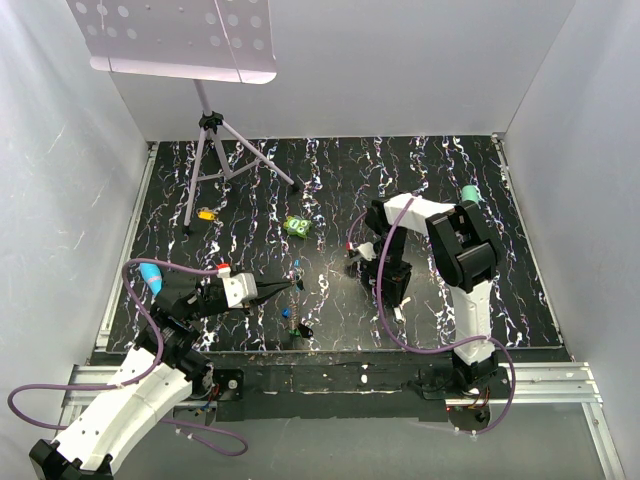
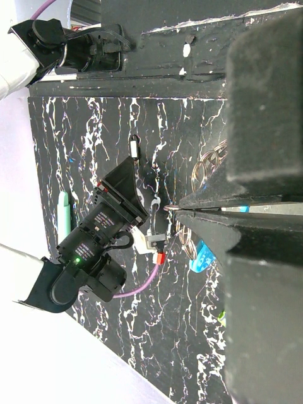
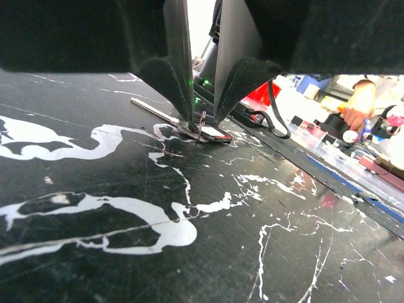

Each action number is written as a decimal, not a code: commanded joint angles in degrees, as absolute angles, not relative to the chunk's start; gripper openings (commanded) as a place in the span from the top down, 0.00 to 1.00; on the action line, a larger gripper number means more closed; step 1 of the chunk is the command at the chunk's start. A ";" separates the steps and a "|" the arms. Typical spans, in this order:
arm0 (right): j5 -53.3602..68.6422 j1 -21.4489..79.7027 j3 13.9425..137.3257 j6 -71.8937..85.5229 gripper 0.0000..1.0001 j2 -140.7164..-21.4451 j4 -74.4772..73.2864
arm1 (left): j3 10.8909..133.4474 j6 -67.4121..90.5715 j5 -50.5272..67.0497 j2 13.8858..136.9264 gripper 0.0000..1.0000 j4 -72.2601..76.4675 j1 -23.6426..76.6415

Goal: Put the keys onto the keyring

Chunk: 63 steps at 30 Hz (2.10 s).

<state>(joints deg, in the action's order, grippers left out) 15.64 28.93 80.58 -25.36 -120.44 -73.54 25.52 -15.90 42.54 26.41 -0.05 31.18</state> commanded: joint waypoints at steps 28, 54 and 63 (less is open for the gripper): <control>16.70 27.42 72.07 -19.25 0.72 -110.04 -63.02 | 27.69 -16.26 42.63 25.40 1.00 1.49 30.94; 16.00 26.89 69.00 -17.40 0.71 -106.08 -59.33 | 27.60 -16.08 42.63 25.22 1.00 1.49 30.94; 15.29 26.81 67.50 -16.44 0.71 -105.03 -57.75 | 27.69 -16.08 42.63 25.05 1.00 1.41 30.94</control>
<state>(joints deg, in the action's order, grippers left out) 15.79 27.05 68.10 -17.63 -108.05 -58.50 25.52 -15.88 42.57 25.91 -0.03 31.18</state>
